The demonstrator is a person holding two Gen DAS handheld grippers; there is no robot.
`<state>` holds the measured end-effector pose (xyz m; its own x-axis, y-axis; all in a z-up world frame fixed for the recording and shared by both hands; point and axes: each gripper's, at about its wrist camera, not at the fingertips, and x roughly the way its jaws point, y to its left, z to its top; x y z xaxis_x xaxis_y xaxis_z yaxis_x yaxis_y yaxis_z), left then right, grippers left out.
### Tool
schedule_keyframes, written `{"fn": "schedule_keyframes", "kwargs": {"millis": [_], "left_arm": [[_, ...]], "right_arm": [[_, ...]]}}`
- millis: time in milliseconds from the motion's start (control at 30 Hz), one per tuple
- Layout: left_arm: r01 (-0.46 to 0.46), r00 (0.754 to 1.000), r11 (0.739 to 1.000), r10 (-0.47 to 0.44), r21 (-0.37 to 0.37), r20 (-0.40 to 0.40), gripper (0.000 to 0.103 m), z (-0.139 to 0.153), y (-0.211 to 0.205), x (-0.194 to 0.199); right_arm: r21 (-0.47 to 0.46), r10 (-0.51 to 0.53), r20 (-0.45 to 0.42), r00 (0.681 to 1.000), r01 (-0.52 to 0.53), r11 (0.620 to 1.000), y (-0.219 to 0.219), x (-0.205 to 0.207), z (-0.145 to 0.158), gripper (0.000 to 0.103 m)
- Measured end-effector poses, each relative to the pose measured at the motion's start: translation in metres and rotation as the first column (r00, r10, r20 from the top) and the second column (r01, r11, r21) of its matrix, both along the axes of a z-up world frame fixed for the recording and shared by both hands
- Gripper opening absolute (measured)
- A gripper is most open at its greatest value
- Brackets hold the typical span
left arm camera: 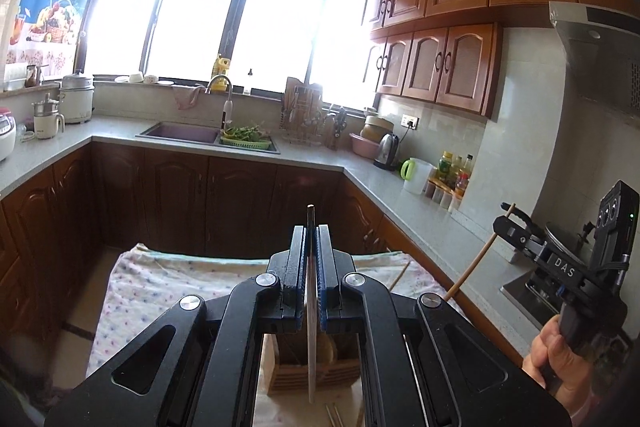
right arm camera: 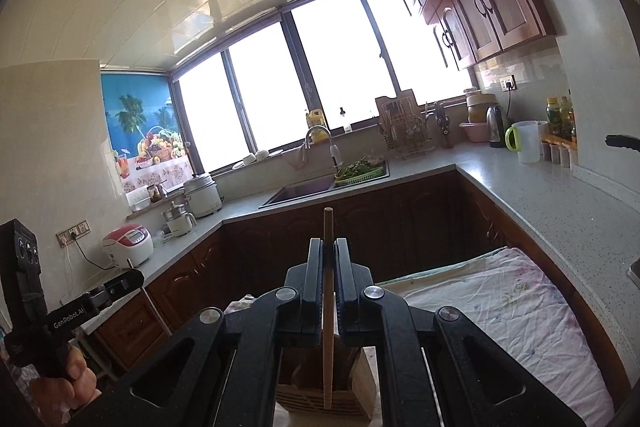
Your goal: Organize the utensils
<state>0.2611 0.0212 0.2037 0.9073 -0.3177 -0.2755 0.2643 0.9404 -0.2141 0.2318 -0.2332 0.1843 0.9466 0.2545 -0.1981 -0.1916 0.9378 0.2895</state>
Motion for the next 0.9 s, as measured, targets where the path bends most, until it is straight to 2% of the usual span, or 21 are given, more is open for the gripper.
{"fn": "schedule_keyframes", "kwargs": {"millis": [133, 367, 633, 767, 900], "left_arm": [[-0.065, 0.998, 0.998, 0.065, -0.017, 0.021, 0.003, -0.004, 0.001, 0.028], [-0.131, 0.991, 0.988, 0.128, -0.085, -0.042, 0.003, -0.049, 0.009, 0.061], [-0.123, 0.986, 0.990, 0.113, -0.070, -0.124, 0.004, -0.102, 0.001, 0.063], [-0.115, 0.982, 0.992, 0.105, -0.056, -0.155, 0.004, -0.117, -0.004, 0.064], [-0.117, 0.980, 0.992, 0.106, -0.056, -0.168, 0.005, -0.118, -0.003, 0.064]], "right_arm": [[-0.006, -0.019, 0.007, 1.000, 0.019, 1.000, 0.002, 0.021, -0.004, 0.005], [-0.018, -0.039, -0.044, 0.998, 0.038, 0.999, 0.004, 0.045, -0.044, 0.005], [0.012, -0.011, -0.152, 0.988, 0.013, 1.000, 0.009, 0.060, -0.091, 0.005], [0.002, -0.004, -0.176, 0.984, 0.005, 1.000, 0.013, 0.063, -0.100, 0.005], [0.010, 0.002, -0.192, 0.981, 0.000, 1.000, 0.010, 0.065, -0.099, 0.005]]}}
